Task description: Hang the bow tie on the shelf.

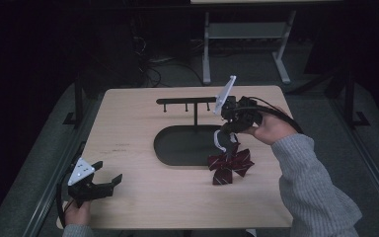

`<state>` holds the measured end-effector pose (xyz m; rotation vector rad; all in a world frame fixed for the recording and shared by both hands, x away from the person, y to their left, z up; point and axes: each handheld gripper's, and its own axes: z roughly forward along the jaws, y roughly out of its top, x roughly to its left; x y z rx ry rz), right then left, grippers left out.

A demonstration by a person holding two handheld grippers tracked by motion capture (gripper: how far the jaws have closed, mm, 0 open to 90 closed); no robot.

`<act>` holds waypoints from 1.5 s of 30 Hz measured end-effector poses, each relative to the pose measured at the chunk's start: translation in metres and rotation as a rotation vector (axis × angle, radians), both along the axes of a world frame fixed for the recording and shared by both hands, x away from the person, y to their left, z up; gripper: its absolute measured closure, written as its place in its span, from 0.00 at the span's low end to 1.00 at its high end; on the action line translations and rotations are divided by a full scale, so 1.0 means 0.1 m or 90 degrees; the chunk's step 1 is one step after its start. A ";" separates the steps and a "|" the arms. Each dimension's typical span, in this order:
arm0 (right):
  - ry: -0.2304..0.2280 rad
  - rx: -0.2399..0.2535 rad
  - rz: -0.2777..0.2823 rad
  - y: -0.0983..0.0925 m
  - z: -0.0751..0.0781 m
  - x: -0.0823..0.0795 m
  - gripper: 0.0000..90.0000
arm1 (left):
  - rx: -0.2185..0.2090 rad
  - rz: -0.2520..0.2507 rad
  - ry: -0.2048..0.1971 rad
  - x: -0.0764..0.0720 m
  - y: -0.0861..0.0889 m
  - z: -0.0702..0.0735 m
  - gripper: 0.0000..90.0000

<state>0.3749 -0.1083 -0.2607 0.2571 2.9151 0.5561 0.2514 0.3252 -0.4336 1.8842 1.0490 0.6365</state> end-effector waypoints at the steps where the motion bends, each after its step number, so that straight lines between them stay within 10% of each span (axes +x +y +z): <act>1: 0.000 -0.003 0.000 0.01 0.01 0.01 0.98 | -0.001 0.000 0.000 0.00 0.00 0.00 0.15; 45: 0.007 -0.010 -0.002 0.29 0.29 0.45 0.98 | 0.001 0.003 0.000 -0.01 0.03 0.01 0.15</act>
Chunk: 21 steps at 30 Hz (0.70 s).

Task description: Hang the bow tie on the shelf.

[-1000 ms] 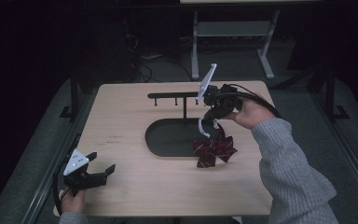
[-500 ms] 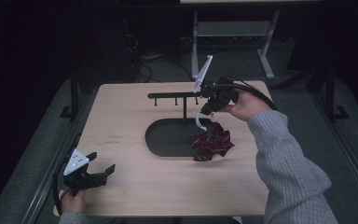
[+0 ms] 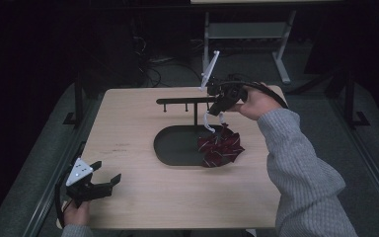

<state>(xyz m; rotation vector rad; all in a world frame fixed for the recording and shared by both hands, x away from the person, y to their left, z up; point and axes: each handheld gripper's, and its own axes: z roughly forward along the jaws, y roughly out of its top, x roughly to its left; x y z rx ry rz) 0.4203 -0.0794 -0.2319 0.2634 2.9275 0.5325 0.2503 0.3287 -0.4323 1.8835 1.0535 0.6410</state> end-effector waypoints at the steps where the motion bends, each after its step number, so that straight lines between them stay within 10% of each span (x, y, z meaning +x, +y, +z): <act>1: 0.003 0.001 -0.002 0.00 0.00 0.01 0.98 | -0.001 0.002 0.001 0.00 0.00 0.00 0.15; 21: 0.017 -0.001 -0.026 0.01 -0.02 0.25 0.98 | -0.001 0.002 0.000 0.00 0.02 0.00 0.15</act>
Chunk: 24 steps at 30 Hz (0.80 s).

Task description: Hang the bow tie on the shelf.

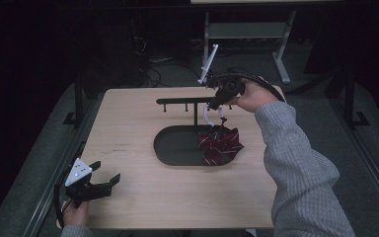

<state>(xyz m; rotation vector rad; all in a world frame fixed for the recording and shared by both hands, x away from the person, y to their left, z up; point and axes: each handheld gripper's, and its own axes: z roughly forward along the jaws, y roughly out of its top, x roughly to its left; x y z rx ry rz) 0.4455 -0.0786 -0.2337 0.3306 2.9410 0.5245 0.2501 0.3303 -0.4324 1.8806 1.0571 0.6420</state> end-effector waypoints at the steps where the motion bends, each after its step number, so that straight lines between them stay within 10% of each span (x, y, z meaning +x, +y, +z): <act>1: 0.003 0.000 -0.001 0.01 0.00 0.01 0.98 | -0.001 0.001 0.000 0.00 0.00 0.00 0.15; 24: 0.015 -0.006 -0.057 0.01 -0.16 0.34 0.97 | -0.010 0.004 -0.005 -0.01 0.00 -0.01 0.15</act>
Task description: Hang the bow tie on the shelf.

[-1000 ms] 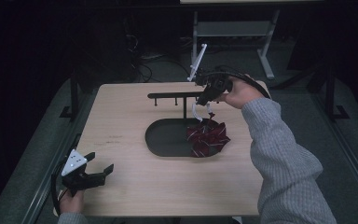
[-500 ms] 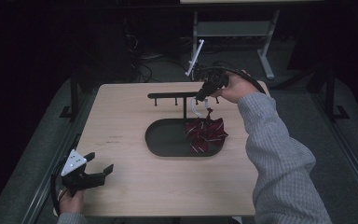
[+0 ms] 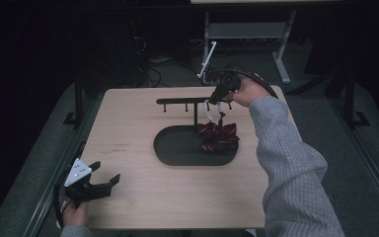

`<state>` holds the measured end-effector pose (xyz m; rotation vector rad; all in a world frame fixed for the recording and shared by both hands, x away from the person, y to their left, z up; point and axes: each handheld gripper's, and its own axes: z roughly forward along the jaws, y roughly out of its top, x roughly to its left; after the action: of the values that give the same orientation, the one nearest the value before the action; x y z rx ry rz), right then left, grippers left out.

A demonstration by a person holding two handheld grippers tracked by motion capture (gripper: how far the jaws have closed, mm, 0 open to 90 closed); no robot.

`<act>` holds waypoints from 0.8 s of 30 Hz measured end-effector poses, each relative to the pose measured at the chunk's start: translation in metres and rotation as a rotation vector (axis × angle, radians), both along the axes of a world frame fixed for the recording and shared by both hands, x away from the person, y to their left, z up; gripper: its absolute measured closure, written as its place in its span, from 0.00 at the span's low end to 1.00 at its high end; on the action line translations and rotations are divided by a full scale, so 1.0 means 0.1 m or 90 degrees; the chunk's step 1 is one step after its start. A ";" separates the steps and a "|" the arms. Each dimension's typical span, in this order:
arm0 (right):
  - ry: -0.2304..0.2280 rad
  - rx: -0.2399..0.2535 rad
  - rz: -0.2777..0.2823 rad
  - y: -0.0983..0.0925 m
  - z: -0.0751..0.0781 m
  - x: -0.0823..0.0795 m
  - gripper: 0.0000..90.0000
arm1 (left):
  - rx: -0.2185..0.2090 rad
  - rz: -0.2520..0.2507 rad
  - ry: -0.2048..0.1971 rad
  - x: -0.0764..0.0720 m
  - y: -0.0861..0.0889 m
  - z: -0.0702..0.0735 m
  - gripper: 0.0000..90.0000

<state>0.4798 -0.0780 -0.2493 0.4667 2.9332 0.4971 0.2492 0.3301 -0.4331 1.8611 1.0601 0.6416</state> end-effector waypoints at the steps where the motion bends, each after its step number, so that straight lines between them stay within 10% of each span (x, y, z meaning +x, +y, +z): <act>1: 0.001 -0.001 -0.006 -0.01 -0.01 0.02 0.97 | 0.000 0.000 0.000 0.00 0.00 0.00 0.15; 24: 0.005 -0.002 -0.016 0.00 -0.09 0.06 0.95 | 0.005 -0.003 -0.001 0.00 0.00 0.00 0.15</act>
<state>0.4855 -0.0783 -0.2585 0.5051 2.9307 0.4879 0.2488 0.3301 -0.4328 1.8687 1.0541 0.6443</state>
